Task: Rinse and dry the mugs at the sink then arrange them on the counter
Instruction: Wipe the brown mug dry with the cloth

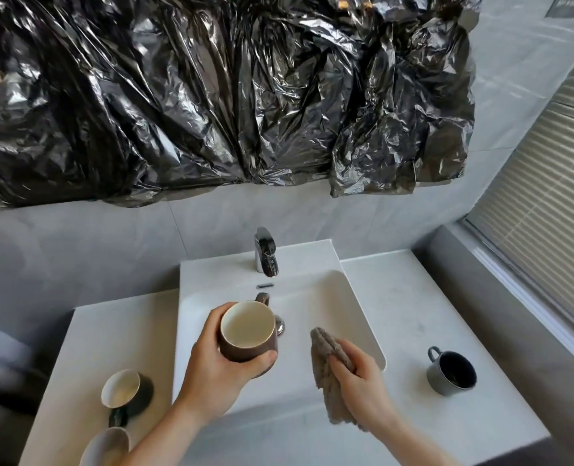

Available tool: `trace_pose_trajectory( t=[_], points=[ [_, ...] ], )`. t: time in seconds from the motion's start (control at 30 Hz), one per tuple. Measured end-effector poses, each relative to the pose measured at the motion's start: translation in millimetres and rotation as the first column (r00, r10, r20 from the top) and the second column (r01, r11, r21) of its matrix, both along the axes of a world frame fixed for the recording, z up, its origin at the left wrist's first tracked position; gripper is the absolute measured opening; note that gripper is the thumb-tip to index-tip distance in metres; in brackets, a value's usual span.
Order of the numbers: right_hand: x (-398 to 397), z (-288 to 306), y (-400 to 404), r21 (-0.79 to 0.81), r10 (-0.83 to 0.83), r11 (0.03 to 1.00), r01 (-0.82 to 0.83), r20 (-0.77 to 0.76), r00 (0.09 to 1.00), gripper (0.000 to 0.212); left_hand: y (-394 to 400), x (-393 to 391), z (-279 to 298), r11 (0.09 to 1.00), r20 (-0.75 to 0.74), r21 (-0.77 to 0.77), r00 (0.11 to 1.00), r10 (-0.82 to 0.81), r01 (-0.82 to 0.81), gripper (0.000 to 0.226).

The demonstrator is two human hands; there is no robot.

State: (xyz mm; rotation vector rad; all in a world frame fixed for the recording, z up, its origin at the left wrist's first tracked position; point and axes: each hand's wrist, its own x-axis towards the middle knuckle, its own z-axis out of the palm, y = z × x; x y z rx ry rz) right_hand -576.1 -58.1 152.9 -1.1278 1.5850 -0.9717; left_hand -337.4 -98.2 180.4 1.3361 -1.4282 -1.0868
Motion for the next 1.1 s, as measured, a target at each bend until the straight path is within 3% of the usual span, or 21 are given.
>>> trace_pose_trajectory(
  t=[0.23, 0.33, 0.6, 0.7, 0.77, 0.83, 0.93, 1.03, 1.1],
  points=[
    [0.8, -76.7, 18.5, 0.085, 0.224, 0.974, -0.212, -0.175, 0.959, 0.032, 42.0, 44.8, -32.1, 0.997, 0.078, 0.073, 0.996, -0.04, 0.034, 0.08],
    [7.3, -106.2, 26.7, 0.159, 0.333, 0.94, -0.302, -0.245, 0.91, 0.049, 59.2, 56.4, -47.3, 0.994, 0.083, 0.102, 0.995, -0.045, 0.037, 0.082],
    [28.7, -179.1, 55.7, 0.335, 0.486, 0.874, -0.353, -0.565, 0.667, 0.043, 90.1, 78.1, -87.9, 0.972, 0.121, 0.205, 0.983, -0.141, 0.115, 0.086],
    [42.0, -167.2, 66.3, 0.298, 0.447, 0.892, -0.34, -0.469, 0.762, 0.046, 93.5, 82.9, -96.6, 0.958, 0.144, 0.226, 0.967, -0.212, 0.177, 0.085],
    [51.5, -149.1, 74.7, 0.243, 0.336, 0.936, -0.255, -0.393, 0.856, 0.053, 92.9, 84.4, -102.3, 0.944, 0.183, 0.229, 0.942, -0.282, 0.238, 0.086],
    [59.4, -123.4, 81.3, 0.209, 0.218, 0.961, -0.179, -0.182, 0.959, 0.051, 91.3, 83.4, -104.9, 0.921, 0.212, 0.215, 0.905, -0.368, 0.324, 0.084],
    [60.8, -91.1, 85.5, 0.188, 0.205, 0.958, -0.216, 0.076, 0.976, 0.045, 84.8, 74.1, -105.5, 0.845, 0.213, 0.249, 0.825, -0.524, 0.473, 0.084],
    [52.2, -73.6, 85.0, 0.216, 0.221, 0.946, -0.243, 0.122, 0.968, 0.028, 73.7, 54.1, -104.0, 0.761, 0.205, 0.27, 0.737, -0.644, 0.59, 0.085],
    [42.1, -71.1, 84.6, 0.21, 0.239, 0.95, -0.233, -0.004, 0.971, 0.023, 65.9, 34.8, -102.8, 0.727, 0.2, 0.266, 0.702, -0.684, 0.633, 0.084]
  ],
)
